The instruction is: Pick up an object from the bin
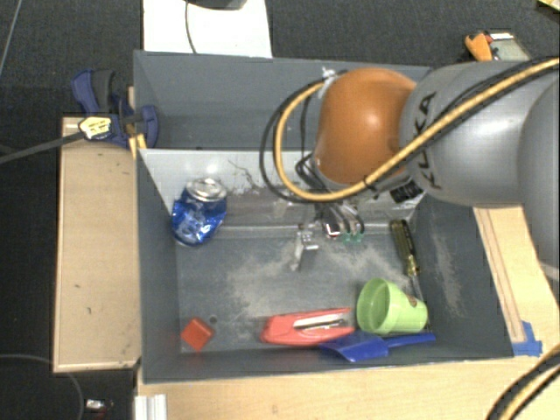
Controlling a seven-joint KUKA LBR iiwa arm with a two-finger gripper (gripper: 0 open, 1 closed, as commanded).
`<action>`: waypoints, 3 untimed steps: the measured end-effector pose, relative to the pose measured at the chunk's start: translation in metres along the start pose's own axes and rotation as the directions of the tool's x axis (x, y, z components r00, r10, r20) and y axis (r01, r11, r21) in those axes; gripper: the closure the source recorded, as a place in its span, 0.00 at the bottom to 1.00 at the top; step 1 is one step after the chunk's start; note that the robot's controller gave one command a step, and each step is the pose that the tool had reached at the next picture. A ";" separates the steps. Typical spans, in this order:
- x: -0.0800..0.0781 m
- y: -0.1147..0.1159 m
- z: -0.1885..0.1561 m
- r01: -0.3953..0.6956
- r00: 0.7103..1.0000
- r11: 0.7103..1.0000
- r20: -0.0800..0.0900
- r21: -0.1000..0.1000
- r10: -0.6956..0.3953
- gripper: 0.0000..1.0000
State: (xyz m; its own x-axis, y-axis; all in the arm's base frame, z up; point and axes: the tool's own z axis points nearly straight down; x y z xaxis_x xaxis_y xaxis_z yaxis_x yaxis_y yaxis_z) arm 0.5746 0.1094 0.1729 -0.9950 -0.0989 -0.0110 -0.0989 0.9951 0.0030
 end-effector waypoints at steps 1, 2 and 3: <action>-0.010 0.001 0.015 -0.065 0.998 0.998 0.001 -0.001 0.065 0.00; -0.003 0.066 -0.004 -0.037 0.999 0.999 0.008 -0.001 0.038 0.00; 0.013 0.007 0.048 -0.128 0.992 0.992 0.004 0.000 0.128 0.00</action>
Offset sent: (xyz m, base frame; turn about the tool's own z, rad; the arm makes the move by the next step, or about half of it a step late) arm -0.0060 0.0666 0.0052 0.0381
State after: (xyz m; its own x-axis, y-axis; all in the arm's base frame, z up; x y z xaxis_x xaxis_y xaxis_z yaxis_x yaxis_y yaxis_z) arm 0.5614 0.1156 0.1245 -0.9994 0.0297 -0.0149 0.0297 0.9996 0.0044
